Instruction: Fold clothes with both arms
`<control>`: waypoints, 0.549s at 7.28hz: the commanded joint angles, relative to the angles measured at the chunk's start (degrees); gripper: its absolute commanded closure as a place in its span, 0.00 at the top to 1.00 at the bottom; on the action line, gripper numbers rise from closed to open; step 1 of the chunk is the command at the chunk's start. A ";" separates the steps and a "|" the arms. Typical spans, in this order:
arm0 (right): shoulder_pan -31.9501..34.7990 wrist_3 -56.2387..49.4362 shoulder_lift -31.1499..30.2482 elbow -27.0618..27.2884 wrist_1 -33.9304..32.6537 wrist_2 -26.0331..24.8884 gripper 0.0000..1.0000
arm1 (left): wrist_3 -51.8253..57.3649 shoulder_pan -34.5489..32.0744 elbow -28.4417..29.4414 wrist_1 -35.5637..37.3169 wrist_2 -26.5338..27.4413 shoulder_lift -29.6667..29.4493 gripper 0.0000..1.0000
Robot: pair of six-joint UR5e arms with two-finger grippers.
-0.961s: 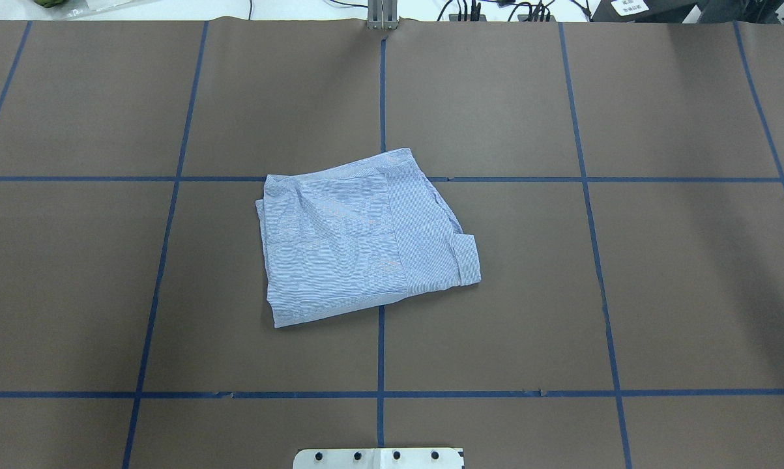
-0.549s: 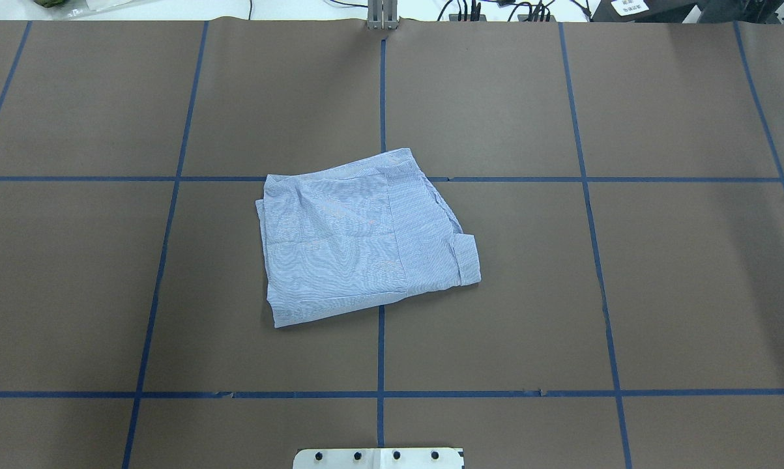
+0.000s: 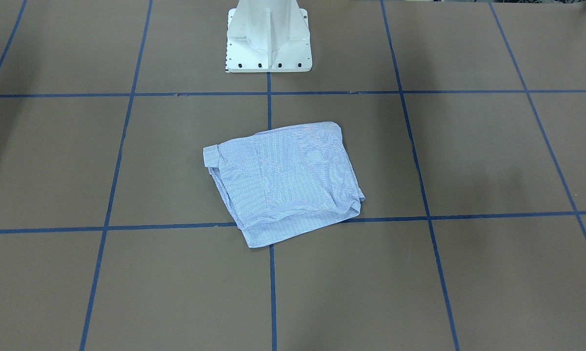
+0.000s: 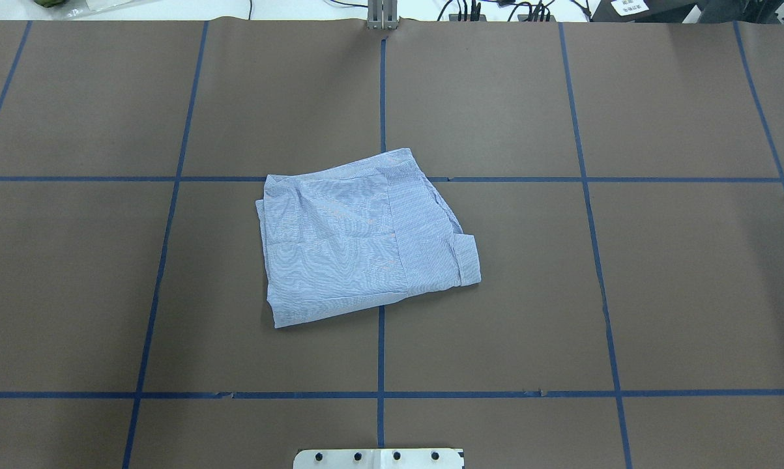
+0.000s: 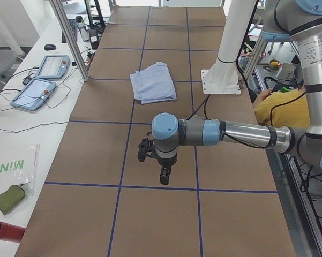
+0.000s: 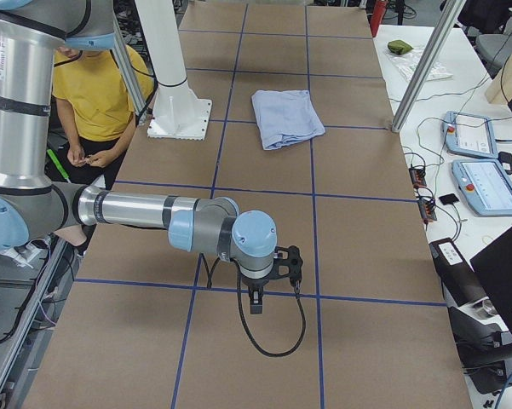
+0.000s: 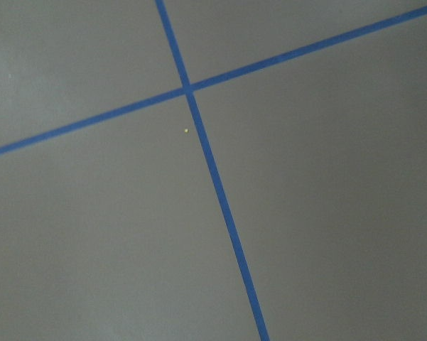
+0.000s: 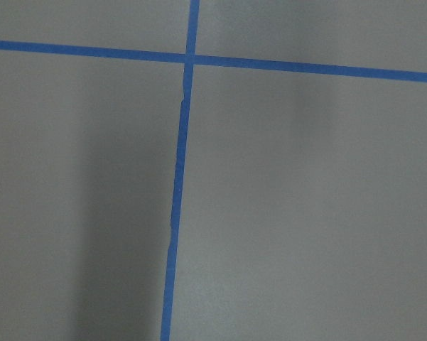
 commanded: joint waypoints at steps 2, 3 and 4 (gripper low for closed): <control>0.14 0.06 -0.68 0.40 0.09 -0.10 1.00 | -0.32 -0.22 0.56 0.23 -0.56 -2.39 1.00; 0.14 0.06 -0.77 0.75 0.09 -0.10 1.00 | -0.06 -0.22 0.40 0.23 -0.65 -2.48 1.00; 0.23 -0.03 -1.03 0.84 0.09 -0.01 1.00 | -0.14 -0.22 -0.13 0.32 0.13 -2.22 1.00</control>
